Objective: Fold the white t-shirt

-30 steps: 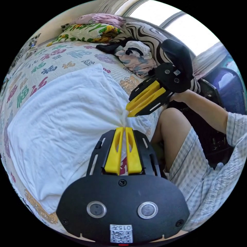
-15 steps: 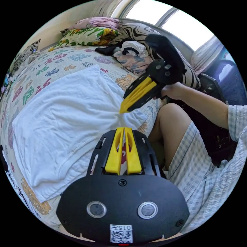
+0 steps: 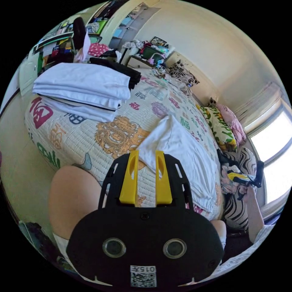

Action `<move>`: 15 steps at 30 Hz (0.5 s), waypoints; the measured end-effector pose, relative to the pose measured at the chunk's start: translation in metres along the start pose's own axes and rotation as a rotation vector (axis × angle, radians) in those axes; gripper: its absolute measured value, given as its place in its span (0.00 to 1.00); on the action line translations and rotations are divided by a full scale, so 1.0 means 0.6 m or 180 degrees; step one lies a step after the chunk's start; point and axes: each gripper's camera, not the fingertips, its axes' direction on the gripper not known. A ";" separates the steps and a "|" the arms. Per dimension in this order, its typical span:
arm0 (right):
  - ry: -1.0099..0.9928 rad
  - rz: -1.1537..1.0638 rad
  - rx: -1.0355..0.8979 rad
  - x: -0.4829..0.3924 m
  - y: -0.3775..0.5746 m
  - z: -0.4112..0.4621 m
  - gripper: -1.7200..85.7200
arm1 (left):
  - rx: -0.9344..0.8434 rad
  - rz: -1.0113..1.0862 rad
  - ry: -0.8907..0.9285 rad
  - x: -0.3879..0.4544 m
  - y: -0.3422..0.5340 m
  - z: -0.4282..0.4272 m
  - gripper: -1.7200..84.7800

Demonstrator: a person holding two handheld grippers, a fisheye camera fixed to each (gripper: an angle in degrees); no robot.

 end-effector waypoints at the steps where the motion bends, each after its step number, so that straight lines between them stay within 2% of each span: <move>1: -0.0028 -0.0015 -0.0003 0.002 -0.050 0.003 0.08 | 0.0031 -0.0053 -0.0056 -0.007 0.000 0.007 0.13; 3: -0.0062 -0.0003 -0.0007 0.008 -0.128 0.012 0.09 | 0.0080 -0.0061 -0.0174 -0.009 0.001 0.023 0.13; 7: -0.0128 0.0217 -0.0118 0.030 -0.304 0.054 0.12 | -0.0151 -0.0169 -0.0043 -0.024 0.001 0.074 0.13; 15: 0.0309 0.0260 -0.0909 0.059 -0.538 0.189 0.14 | -0.0005 -0.0411 0.0452 -0.069 0.005 0.089 0.05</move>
